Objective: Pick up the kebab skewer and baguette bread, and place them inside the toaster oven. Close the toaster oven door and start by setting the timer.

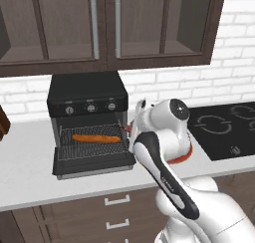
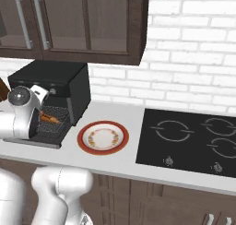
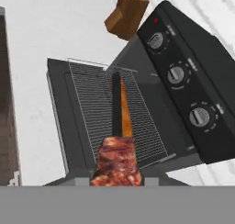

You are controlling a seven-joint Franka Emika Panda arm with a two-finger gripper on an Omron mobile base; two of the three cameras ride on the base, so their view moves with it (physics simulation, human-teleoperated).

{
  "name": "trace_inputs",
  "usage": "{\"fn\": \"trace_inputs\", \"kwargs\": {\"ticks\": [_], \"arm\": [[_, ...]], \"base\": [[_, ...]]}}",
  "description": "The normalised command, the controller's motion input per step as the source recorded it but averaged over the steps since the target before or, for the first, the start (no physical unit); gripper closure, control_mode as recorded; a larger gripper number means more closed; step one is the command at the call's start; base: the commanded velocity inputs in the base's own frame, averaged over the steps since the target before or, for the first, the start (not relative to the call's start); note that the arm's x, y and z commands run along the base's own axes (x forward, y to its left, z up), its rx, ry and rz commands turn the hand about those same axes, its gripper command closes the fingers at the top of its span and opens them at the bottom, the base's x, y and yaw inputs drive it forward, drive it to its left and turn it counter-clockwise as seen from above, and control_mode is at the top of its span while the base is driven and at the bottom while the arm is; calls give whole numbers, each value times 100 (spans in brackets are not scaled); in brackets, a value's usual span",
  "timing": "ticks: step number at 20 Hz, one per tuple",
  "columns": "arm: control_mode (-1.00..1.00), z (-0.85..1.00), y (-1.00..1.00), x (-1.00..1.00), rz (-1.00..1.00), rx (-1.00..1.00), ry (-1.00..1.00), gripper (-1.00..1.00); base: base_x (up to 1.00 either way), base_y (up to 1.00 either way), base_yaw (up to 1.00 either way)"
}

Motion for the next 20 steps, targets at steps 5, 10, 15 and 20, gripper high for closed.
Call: {"fn": "trace_inputs", "kwargs": {"ticks": [5, 10, 15, 20], "arm": [[-100, 0, 100, 7, 0, -29, 0, 100], [-100, -2, 76, 35, 0, -16, 0, 100], [-100, -26, 6, 28, 0, -6, 0, 100], [-100, -46, 23, 32, 0, -11, -1, 100]], "base": [[0, 0, 0], [0, 0, 0], [0, 0, 0], [0, 0, 0]]}}
